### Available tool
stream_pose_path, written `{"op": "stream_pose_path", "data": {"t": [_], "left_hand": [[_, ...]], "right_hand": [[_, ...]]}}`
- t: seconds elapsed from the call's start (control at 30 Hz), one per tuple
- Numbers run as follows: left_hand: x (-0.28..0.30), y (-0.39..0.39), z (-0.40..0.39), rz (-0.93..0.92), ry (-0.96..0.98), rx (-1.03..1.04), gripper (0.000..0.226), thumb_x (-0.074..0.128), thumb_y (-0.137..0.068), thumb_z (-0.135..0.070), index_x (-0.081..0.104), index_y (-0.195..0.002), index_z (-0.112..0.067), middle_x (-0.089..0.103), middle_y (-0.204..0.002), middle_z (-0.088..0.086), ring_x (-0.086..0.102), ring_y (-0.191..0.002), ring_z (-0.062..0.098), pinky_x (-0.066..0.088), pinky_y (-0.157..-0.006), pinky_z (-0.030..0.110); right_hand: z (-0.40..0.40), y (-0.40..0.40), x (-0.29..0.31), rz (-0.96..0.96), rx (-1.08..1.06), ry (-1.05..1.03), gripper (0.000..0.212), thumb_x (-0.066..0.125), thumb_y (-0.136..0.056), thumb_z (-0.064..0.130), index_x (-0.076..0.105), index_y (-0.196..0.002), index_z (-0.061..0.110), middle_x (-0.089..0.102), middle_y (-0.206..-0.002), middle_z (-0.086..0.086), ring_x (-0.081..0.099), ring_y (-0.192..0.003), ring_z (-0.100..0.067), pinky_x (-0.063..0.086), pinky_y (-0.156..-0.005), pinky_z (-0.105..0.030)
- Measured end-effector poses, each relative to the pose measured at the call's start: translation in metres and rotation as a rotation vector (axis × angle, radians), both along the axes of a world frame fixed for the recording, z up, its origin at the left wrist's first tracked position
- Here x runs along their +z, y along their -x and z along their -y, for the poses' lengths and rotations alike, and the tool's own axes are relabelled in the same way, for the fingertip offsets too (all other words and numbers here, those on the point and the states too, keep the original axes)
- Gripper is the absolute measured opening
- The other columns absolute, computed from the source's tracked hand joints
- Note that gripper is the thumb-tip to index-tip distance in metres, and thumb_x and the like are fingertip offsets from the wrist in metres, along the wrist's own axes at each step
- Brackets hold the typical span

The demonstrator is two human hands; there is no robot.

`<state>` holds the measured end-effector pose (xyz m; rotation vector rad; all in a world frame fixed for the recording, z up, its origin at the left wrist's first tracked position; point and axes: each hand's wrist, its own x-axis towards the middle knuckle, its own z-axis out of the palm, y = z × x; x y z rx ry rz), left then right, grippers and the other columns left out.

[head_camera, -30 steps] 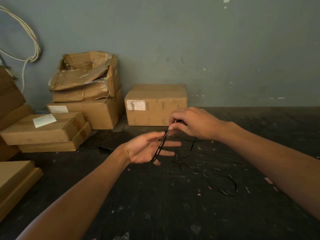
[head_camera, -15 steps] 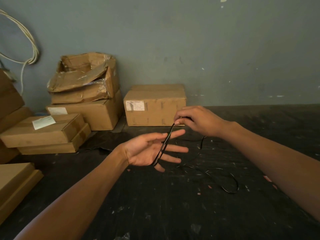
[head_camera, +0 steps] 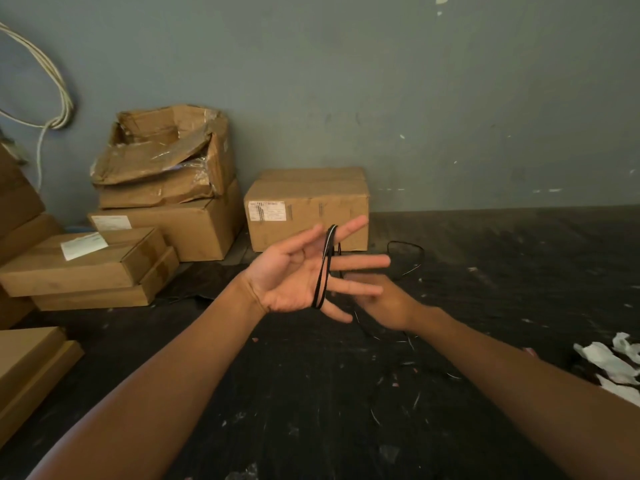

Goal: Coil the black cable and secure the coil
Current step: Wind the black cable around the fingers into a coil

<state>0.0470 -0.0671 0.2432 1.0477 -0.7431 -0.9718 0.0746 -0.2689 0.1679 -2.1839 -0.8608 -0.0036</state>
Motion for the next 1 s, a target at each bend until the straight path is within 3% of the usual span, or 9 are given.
{"op": "stream_pose_path", "data": {"t": [0.07, 0.17, 0.23, 0.33, 0.53, 0.63, 0.8, 0.9, 1.0], "left_hand": [[0.005, -0.002, 0.001, -0.018, 0.056, -0.008, 0.062, 0.045, -0.093, -0.059, 0.032, -0.151, -0.039, 0.018, -0.163, 0.019, 0.011, -0.145, 0.054, 0.01, -0.103, 0.078], [0.014, -0.007, 0.001, -0.037, 0.119, 0.02, 0.069, 0.041, -0.089, -0.066, 0.032, -0.151, -0.038, 0.015, -0.163, 0.022, 0.008, -0.145, 0.055, 0.012, -0.102, 0.079], [0.017, -0.011, -0.001, -0.027, 0.118, 0.088, 0.07, 0.034, -0.087, -0.069, 0.03, -0.151, -0.039, 0.016, -0.163, 0.021, 0.013, -0.145, 0.055, 0.019, -0.1, 0.078], [0.017, -0.018, -0.006, -0.041, 0.138, 0.21, 0.063, 0.033, -0.091, -0.064, 0.03, -0.15, -0.041, 0.021, -0.162, 0.02, 0.022, -0.143, 0.053, 0.031, -0.095, 0.077], [0.006, -0.027, -0.016, -0.06, 0.161, 0.342, 0.051, 0.037, -0.097, -0.052, 0.034, -0.147, -0.048, 0.031, -0.159, 0.018, 0.029, -0.142, 0.05, 0.034, -0.092, 0.077], [0.003, -0.029, -0.02, -0.056, 0.165, 0.377, 0.048, 0.038, -0.098, -0.052, 0.036, -0.146, -0.049, 0.034, -0.158, 0.016, 0.032, -0.141, 0.049, 0.034, -0.094, 0.08], [0.003, -0.031, -0.025, -0.068, 0.18, 0.458, 0.044, 0.03, -0.1, -0.053, 0.039, -0.144, -0.049, 0.035, -0.158, 0.015, 0.034, -0.14, 0.049, 0.037, -0.093, 0.078], [0.001, -0.035, -0.027, -0.061, 0.167, 0.547, 0.043, 0.03, -0.101, -0.053, 0.041, -0.143, -0.049, 0.04, -0.155, 0.012, 0.04, -0.137, 0.048, 0.039, -0.091, 0.078], [-0.006, -0.04, -0.029, -0.059, 0.115, 0.659, 0.042, 0.03, -0.101, -0.054, 0.043, -0.141, -0.05, 0.046, -0.152, 0.01, 0.044, -0.135, 0.045, 0.03, -0.097, 0.08]], "right_hand": [[-0.007, 0.007, -0.009, -0.009, 0.018, 0.029, 0.022, 0.043, -0.103, 0.012, 0.065, -0.107, 0.015, 0.067, -0.093, 0.018, 0.062, -0.089, 0.003, 0.05, -0.081, -0.027], [-0.018, 0.02, -0.013, -0.007, 0.041, 0.108, 0.025, 0.04, -0.104, 0.018, 0.06, -0.119, 0.018, 0.057, -0.065, 0.039, 0.054, -0.059, 0.016, 0.039, -0.056, -0.004], [-0.025, 0.029, -0.01, -0.001, 0.057, 0.134, 0.025, 0.038, -0.105, 0.026, 0.057, -0.122, 0.022, 0.057, -0.064, 0.038, 0.051, -0.054, 0.015, 0.037, -0.05, -0.009], [-0.035, 0.038, -0.003, 0.03, 0.076, 0.194, 0.025, 0.036, -0.105, 0.035, 0.053, -0.121, 0.029, 0.049, -0.056, 0.007, 0.048, -0.047, 0.001, 0.033, -0.051, -0.021], [-0.047, 0.055, 0.017, 0.134, 0.116, 0.389, 0.032, 0.028, -0.105, 0.042, 0.05, -0.122, 0.027, 0.062, -0.087, 0.003, 0.061, -0.081, -0.017, 0.051, -0.078, -0.043], [-0.047, 0.058, 0.026, 0.162, 0.117, 0.429, 0.035, 0.028, -0.104, 0.041, 0.054, -0.118, 0.022, 0.064, -0.088, 0.0, 0.062, -0.081, -0.018, 0.052, -0.079, -0.047], [-0.041, 0.058, 0.045, 0.236, 0.078, 0.426, 0.032, 0.033, -0.103, 0.039, 0.06, -0.104, 0.02, 0.067, -0.088, -0.002, 0.064, -0.08, -0.021, 0.052, -0.077, -0.046], [-0.037, 0.055, 0.06, 0.267, 0.076, 0.435, 0.029, 0.038, -0.102, 0.037, 0.061, -0.098, 0.02, 0.064, -0.081, 0.004, 0.059, -0.068, -0.014, 0.052, -0.071, -0.043], [-0.035, 0.053, 0.078, 0.3, 0.097, 0.398, 0.026, 0.044, -0.101, 0.035, 0.064, -0.092, 0.021, 0.054, -0.075, 0.02, 0.052, -0.054, -0.003, 0.042, -0.057, -0.028]]}}
